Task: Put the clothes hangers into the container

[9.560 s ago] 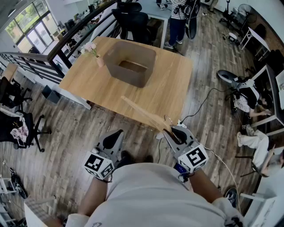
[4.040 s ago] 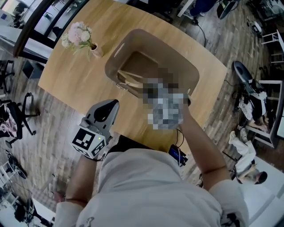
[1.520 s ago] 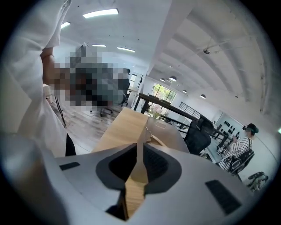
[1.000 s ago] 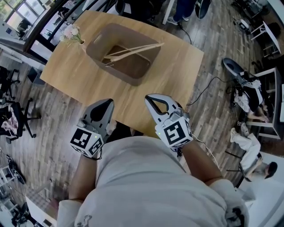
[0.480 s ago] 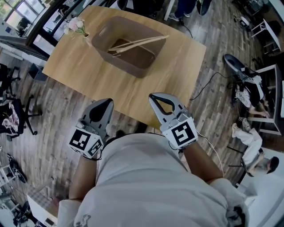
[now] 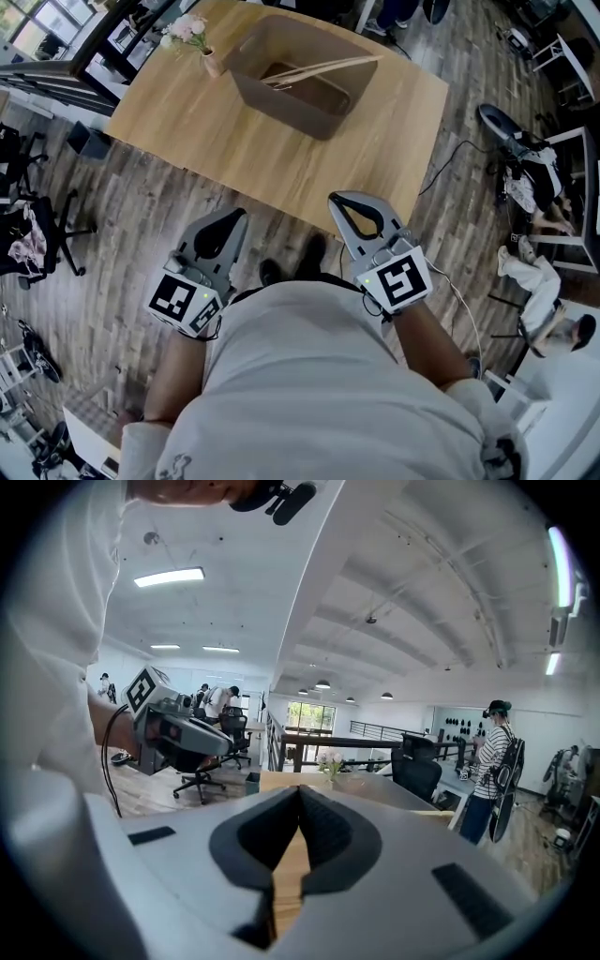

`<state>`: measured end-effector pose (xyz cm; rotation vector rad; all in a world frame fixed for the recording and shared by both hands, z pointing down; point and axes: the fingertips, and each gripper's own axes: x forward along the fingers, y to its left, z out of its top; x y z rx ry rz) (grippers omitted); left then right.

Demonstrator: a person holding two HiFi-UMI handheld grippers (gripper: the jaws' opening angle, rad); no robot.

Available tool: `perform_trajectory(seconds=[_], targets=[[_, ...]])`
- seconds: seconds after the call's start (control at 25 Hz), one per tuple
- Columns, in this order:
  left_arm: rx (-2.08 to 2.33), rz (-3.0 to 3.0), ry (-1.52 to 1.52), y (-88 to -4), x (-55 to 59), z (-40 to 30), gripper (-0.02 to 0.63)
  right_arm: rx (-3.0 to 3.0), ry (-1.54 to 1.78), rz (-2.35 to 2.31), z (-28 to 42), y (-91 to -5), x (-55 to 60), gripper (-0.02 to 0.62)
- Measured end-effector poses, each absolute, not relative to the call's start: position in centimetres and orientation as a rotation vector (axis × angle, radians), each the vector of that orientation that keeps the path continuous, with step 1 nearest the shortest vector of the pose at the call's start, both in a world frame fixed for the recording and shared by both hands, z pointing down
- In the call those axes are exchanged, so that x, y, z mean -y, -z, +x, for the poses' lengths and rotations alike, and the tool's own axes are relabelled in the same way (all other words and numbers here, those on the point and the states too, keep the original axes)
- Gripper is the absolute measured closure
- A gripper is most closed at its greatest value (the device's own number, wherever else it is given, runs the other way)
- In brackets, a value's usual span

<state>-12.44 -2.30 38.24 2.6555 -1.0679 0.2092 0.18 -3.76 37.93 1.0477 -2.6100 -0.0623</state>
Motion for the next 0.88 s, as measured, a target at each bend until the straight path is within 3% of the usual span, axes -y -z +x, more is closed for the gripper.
perform_trajectory(seconds=[0.44, 0.88], targets=[[0.956, 2.649, -0.204, -39.3, -3.4, -16.6, 0.6, 2.553, 0.02, 1.167, -2.7, -38.2, -2.6, 0.589], [0.938, 2.684, -0.183, -38.8, -6.8, -12.9, 0.6, 2.526, 0.06, 1.217, 1.5, -37.2, -6.3, 0.589]])
